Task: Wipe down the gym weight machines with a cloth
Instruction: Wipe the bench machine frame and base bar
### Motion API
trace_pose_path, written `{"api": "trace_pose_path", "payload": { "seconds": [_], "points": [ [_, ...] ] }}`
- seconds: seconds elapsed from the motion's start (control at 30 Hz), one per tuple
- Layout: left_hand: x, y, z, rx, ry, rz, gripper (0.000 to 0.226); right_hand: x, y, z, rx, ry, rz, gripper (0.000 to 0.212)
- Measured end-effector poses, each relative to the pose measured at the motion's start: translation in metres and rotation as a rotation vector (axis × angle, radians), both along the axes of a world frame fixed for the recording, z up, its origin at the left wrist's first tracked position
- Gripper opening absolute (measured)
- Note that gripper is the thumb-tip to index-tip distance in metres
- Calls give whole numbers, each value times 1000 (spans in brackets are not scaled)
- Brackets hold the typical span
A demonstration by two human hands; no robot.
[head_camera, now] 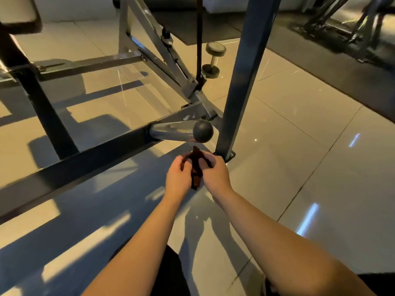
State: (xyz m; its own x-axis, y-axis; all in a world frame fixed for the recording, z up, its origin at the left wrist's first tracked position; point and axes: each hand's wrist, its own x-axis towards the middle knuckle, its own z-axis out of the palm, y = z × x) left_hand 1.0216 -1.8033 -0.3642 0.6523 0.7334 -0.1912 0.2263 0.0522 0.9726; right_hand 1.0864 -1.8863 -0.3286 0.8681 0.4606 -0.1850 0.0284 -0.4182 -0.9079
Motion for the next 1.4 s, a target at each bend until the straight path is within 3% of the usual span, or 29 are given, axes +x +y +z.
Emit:
{"api": "trace_pose_path", "payload": {
  "seconds": [0.1,0.23,0.37,0.6,0.93,1.07,1.23,1.33,1.4],
  "points": [
    [17,-10,-1,-81,-25,-61,30,22,-5,-9,17,-29,1,29],
    [51,-22,-2,20,-20,-187,44,50,-15,-11,74,41,-19,31],
    [90,-30,9,-110,-66,-54,13,87,-13,-14,97,89,42,34],
    [146,-30,5,-275,-99,179,29,155,-1,-28,120,174,245,38],
    [188,-43,40,-428,-272,432,31,221,5,4,214,360,592,36],
    [187,-34,52,-269,-167,587,26,223,16,12,184,315,680,40],
    [181,-10,55,56,32,585,22,229,42,11,144,145,716,48],
    [182,14,43,367,317,531,14,229,60,-4,88,47,749,50],
    [180,36,23,525,496,480,29,234,69,-13,35,-92,797,49]
  ]
}}
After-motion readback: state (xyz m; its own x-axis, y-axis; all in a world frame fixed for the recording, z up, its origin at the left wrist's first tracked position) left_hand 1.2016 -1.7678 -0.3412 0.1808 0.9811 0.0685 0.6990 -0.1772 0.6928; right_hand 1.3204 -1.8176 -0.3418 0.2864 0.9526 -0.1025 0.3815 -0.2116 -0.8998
